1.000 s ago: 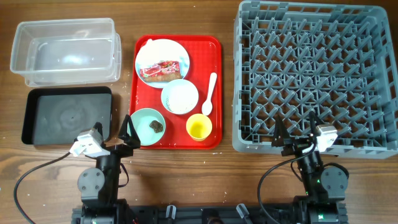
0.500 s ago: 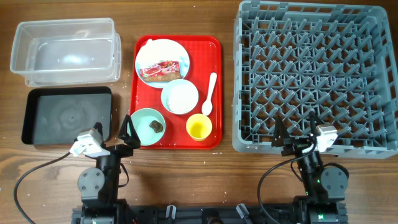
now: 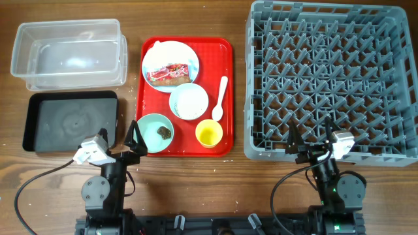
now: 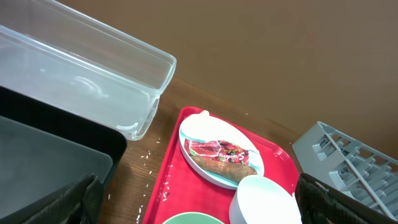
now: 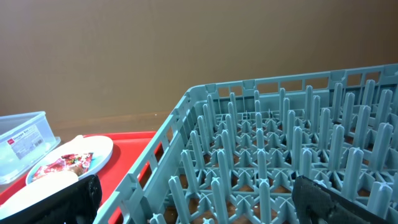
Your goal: Sort waste into correct bins and load items into the dishwasher rack
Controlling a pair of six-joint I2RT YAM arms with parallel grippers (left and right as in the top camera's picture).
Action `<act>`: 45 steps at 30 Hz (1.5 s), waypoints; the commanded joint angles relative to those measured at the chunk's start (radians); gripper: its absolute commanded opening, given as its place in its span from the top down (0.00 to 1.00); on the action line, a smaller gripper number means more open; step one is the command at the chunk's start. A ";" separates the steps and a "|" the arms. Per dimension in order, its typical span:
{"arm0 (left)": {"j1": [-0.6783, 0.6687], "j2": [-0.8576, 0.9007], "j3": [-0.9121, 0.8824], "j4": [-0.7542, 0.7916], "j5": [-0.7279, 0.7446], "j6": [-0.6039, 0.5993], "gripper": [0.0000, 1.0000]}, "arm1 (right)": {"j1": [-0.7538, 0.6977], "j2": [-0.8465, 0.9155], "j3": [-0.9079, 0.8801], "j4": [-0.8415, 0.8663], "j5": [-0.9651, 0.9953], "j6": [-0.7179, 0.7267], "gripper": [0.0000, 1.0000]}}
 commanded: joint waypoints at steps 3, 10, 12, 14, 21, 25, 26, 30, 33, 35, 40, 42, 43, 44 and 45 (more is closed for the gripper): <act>-0.005 -0.008 -0.012 0.006 -0.010 0.019 0.00 | -0.005 -0.005 -0.002 0.005 0.017 0.012 0.00; -0.005 -0.008 -0.012 0.006 -0.010 0.019 0.00 | -0.005 -0.005 -0.002 0.005 0.017 0.012 0.00; -0.005 -0.008 -0.012 0.006 -0.010 0.019 0.00 | -0.005 -0.005 -0.002 0.005 0.017 0.012 0.00; -0.005 -0.008 -0.012 0.006 -0.010 0.019 0.00 | -0.005 -0.005 -0.002 0.005 0.016 0.012 0.00; -0.005 -0.008 -0.012 0.006 -0.010 0.019 0.00 | -0.005 -0.005 -0.002 0.005 0.016 0.013 0.00; -0.005 -0.008 -0.012 0.007 -0.010 0.019 0.00 | -0.005 -0.005 -0.002 0.006 0.017 0.011 0.00; -0.005 -0.008 -0.012 0.008 -0.010 0.019 0.00 | -0.005 -0.005 -0.002 0.008 0.017 0.011 0.00; -0.005 -0.008 -0.012 0.038 0.000 0.003 0.00 | -0.005 -0.005 -0.002 0.043 0.015 0.026 0.00; -0.005 -0.008 -0.010 0.087 0.011 0.006 0.00 | -0.005 -0.005 0.006 0.043 -0.064 -0.029 0.00; -0.005 -0.008 0.008 0.085 0.048 0.051 0.00 | -0.005 -0.004 0.023 0.043 -0.121 -0.052 0.00; -0.005 0.038 0.109 0.050 0.079 0.095 0.00 | -0.005 0.056 0.122 0.011 -0.189 -0.052 0.00; -0.005 0.103 0.169 0.051 0.096 0.106 0.00 | -0.005 0.102 0.177 -0.026 -0.217 -0.052 0.00; -0.005 0.142 0.204 0.051 0.118 0.130 0.00 | -0.005 0.146 0.229 -0.054 -0.225 -0.053 0.00; -0.005 0.207 0.262 0.047 0.156 0.151 0.00 | -0.005 0.187 0.277 -0.079 -0.225 -0.055 0.00; -0.005 0.254 0.303 0.045 0.172 0.152 0.00 | -0.005 0.223 0.317 -0.101 -0.227 -0.067 0.00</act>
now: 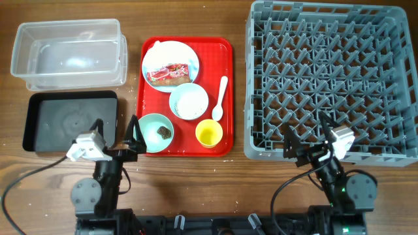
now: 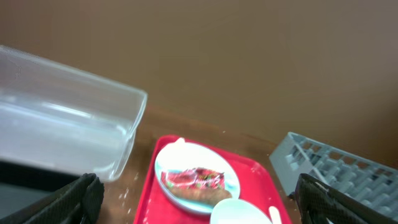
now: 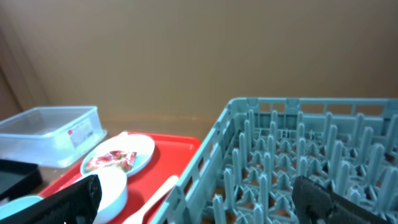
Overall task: Sort waste into correct bins and load items into the dishwasher rack
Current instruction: 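Grasp the tissue and wrapper on the white plate with the left gripper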
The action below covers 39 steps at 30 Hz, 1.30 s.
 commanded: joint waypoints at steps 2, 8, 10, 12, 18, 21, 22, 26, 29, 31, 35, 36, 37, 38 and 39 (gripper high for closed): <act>-0.005 0.242 0.234 -0.014 0.137 0.092 0.00 | -0.005 0.182 0.235 -0.109 -0.066 -0.075 0.00; -0.005 0.784 0.704 -0.244 0.369 0.215 0.00 | -0.005 0.497 0.626 -0.438 -0.049 -0.176 0.00; -0.005 0.950 0.861 -0.340 0.390 0.221 0.00 | -0.005 0.591 0.735 -0.536 -0.046 -0.175 0.00; -0.010 1.128 1.042 -0.451 0.408 0.291 0.00 | -0.005 0.678 0.822 -0.631 -0.045 -0.175 0.00; -0.062 1.589 1.531 -0.797 0.365 0.641 0.00 | -0.005 0.851 0.883 -0.712 -0.064 -0.164 0.00; -0.064 1.720 1.559 -0.732 0.359 0.671 0.00 | -0.005 0.917 0.883 -0.735 -0.063 -0.151 0.00; -0.064 1.750 1.558 -0.712 0.358 0.672 0.00 | -0.005 0.933 0.883 -0.744 -0.061 -0.151 0.00; -0.067 1.884 1.558 -0.659 0.358 0.700 0.00 | -0.005 1.004 0.883 -0.765 -0.060 -0.151 0.01; -0.076 1.965 1.556 -0.652 0.344 0.802 0.00 | -0.005 1.048 0.883 -0.768 -0.060 -0.151 0.00; -0.090 2.003 1.556 -0.637 0.267 0.826 0.00 | -0.005 1.068 0.883 -0.768 -0.060 -0.151 0.00; -0.124 2.058 1.556 -0.603 0.160 0.876 0.00 | -0.005 1.088 0.883 -0.768 -0.043 -0.147 0.00; -0.134 2.067 1.556 -0.595 0.150 0.897 0.00 | -0.005 1.089 0.883 -0.768 -0.040 -0.148 0.00; -0.147 2.080 1.556 -0.579 0.130 0.914 0.00 | -0.005 1.089 0.883 -0.768 -0.041 -0.147 0.00; -0.162 2.095 1.556 -0.557 0.093 0.926 0.00 | -0.005 1.089 0.883 -0.766 -0.040 -0.147 0.00; -0.170 2.105 1.556 -0.542 0.069 0.926 0.00 | -0.005 1.089 0.883 -0.766 -0.040 -0.147 0.00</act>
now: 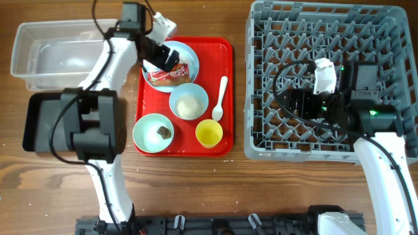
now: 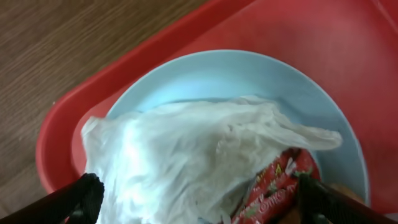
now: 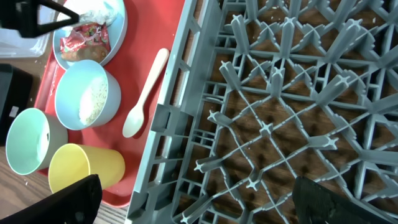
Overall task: Sort waste into correct bins and load items into the dishwasher rack
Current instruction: 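Grasp the tissue and wrapper on the white plate with the left gripper, then carry the tissue to the clear plastic bin and release it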
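A pale blue plate [image 1: 186, 55] at the far end of the red tray [image 1: 222, 49] carries a crumpled white napkin [image 2: 180, 155] and a red snack wrapper [image 1: 171, 75]. My left gripper [image 1: 162, 55] hovers low over that plate, open, its fingertips [image 2: 87, 193] wide apart on either side of the napkin and wrapper [image 2: 280, 186]. My right gripper [image 1: 294, 104] stands open above the left middle of the grey dishwasher rack [image 1: 385, 39], with nothing in it. On the tray also lie a white spoon [image 1: 219, 98], a rice bowl [image 1: 189, 102], a green bowl [image 1: 154, 132] and a yellow cup [image 1: 209, 133].
A clear plastic bin [image 1: 65, 55] stands at the far left. In front of it sits a black bin [image 1: 39, 124], partly covered by my left arm. The rack's upright tines [image 3: 280, 93] fill the right side.
My left gripper has gone from the table's front edge to just above the plate with the napkin and wrapper. My right gripper has gone from the front edge to over the rack. Nothing on the tray has shifted.
Both arms were folded low at the front edge with open grippers, facing the tray and rack. Then their wrists had tilted up a little, still at the front. Now the left is over the far plate and the right is over the rack, both empty.
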Controlling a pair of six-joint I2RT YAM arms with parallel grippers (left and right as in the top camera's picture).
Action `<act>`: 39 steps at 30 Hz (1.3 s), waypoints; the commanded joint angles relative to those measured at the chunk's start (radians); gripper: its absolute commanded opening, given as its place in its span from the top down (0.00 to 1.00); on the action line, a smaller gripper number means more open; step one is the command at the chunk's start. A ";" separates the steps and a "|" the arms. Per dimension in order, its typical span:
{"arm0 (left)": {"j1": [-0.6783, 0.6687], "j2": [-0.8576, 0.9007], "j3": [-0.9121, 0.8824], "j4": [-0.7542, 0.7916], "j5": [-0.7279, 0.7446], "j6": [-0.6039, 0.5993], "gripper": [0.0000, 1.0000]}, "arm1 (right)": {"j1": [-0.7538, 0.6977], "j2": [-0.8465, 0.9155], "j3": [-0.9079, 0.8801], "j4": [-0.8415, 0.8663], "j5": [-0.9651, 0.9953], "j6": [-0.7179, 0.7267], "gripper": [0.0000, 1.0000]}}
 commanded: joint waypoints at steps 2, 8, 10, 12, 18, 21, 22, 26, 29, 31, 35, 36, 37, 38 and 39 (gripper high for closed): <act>-0.045 0.061 0.016 0.061 -0.137 0.073 0.00 | 0.000 0.004 0.019 0.001 0.004 0.005 0.00; -0.047 0.119 0.014 0.053 -0.133 0.069 0.00 | 0.000 0.004 0.018 0.000 0.017 0.005 0.00; -0.047 0.129 0.014 0.051 -0.125 0.069 0.00 | 0.000 0.004 0.018 -0.001 0.031 0.005 0.00; -0.047 0.149 0.013 0.049 -0.106 0.069 0.03 | 0.000 0.004 0.018 -0.001 0.034 0.006 0.00; -0.047 0.159 0.013 0.011 -0.072 0.013 0.96 | 0.000 0.004 0.018 -0.001 0.034 0.006 0.00; -0.047 0.153 0.016 0.008 -0.089 -0.105 0.96 | 0.000 0.004 0.018 0.003 0.034 0.005 0.00; -0.047 0.146 0.016 0.009 -0.093 -0.140 0.96 | 0.000 0.004 0.018 0.003 0.034 0.005 0.00; -0.043 0.036 0.036 0.006 -0.100 -0.311 0.96 | 0.000 0.004 0.018 0.003 0.034 0.005 0.00; -0.024 -0.100 0.051 0.010 -0.100 -0.422 0.96 | 0.000 0.004 0.018 0.003 0.034 0.005 0.00; -0.005 -0.185 0.051 0.010 -0.100 -0.459 0.96 | 0.000 0.004 0.018 0.003 0.034 0.006 0.00; 0.095 -0.362 0.050 0.010 -0.111 -0.462 0.96 | 0.000 0.004 0.018 0.003 0.034 0.007 0.00; 0.120 -0.371 0.050 0.010 -0.128 -0.462 0.96 | 0.000 0.004 0.018 0.003 0.034 0.008 0.00; 0.146 -0.373 0.050 0.012 -0.150 -0.462 0.96 | 0.000 0.004 0.018 0.004 0.034 0.009 0.00; 0.185 -0.369 0.049 0.017 -0.161 -0.462 0.96 | 0.000 0.004 0.018 0.005 0.034 0.008 0.00; 0.219 -0.355 0.048 0.026 -0.167 -0.463 0.96 | 0.000 0.004 0.018 0.006 0.034 0.008 0.00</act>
